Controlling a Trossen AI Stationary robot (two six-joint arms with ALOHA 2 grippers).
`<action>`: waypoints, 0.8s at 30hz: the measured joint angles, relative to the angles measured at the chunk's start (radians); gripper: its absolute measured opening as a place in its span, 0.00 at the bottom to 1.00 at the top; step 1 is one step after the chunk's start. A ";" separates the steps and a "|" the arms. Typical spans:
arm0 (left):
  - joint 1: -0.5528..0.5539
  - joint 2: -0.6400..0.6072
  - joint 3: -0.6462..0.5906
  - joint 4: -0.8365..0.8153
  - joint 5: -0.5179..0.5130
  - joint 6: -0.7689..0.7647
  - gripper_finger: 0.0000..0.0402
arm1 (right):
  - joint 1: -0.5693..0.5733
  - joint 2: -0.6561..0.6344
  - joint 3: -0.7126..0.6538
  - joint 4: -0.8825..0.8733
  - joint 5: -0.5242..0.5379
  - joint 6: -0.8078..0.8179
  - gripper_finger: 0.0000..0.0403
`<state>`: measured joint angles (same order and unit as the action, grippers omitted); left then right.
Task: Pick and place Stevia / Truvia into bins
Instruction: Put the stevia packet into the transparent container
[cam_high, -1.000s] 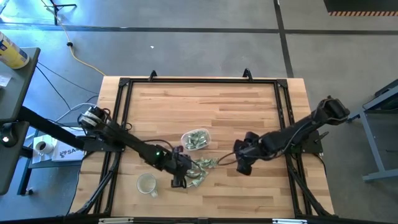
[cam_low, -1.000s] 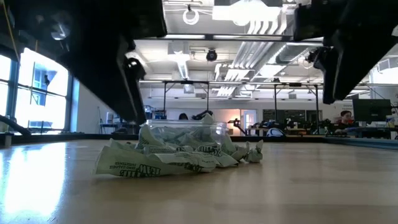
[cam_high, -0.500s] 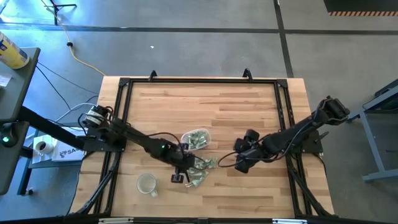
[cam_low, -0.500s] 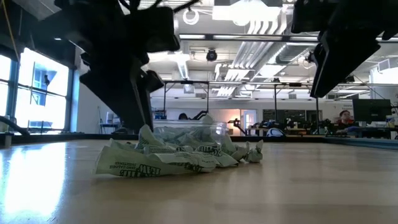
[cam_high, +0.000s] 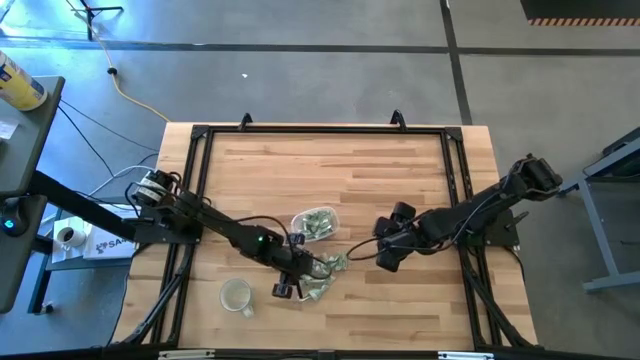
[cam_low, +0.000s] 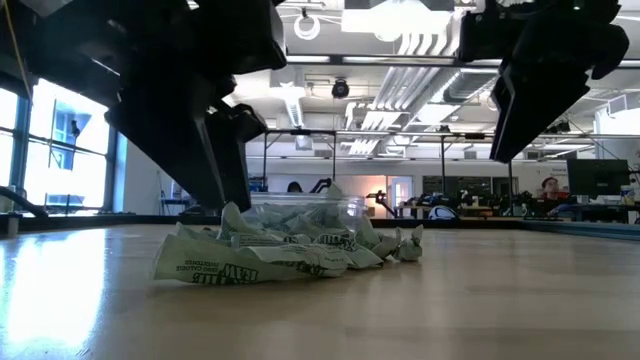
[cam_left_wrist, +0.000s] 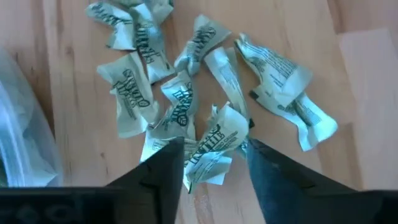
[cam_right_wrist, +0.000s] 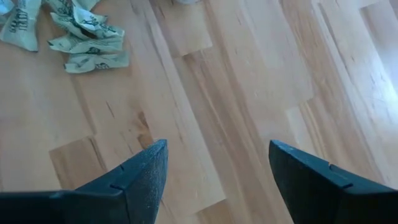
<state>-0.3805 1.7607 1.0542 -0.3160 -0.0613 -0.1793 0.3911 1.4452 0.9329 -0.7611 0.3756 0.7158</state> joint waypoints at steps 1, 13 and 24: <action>0.000 0.000 0.000 -0.001 0.007 0.024 0.54 | -0.004 0.000 0.000 -0.002 0.000 -0.005 0.67; 0.033 0.072 0.000 0.028 0.047 0.131 0.39 | -0.062 0.000 0.000 -0.021 0.002 -0.044 0.67; 0.080 0.058 0.135 -0.162 0.093 0.104 0.06 | -0.121 0.000 0.000 -0.062 0.010 -0.112 0.67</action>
<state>-0.3007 1.8184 1.1896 -0.4778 0.0313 -0.0753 0.2698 1.4456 0.9333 -0.8230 0.3851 0.6038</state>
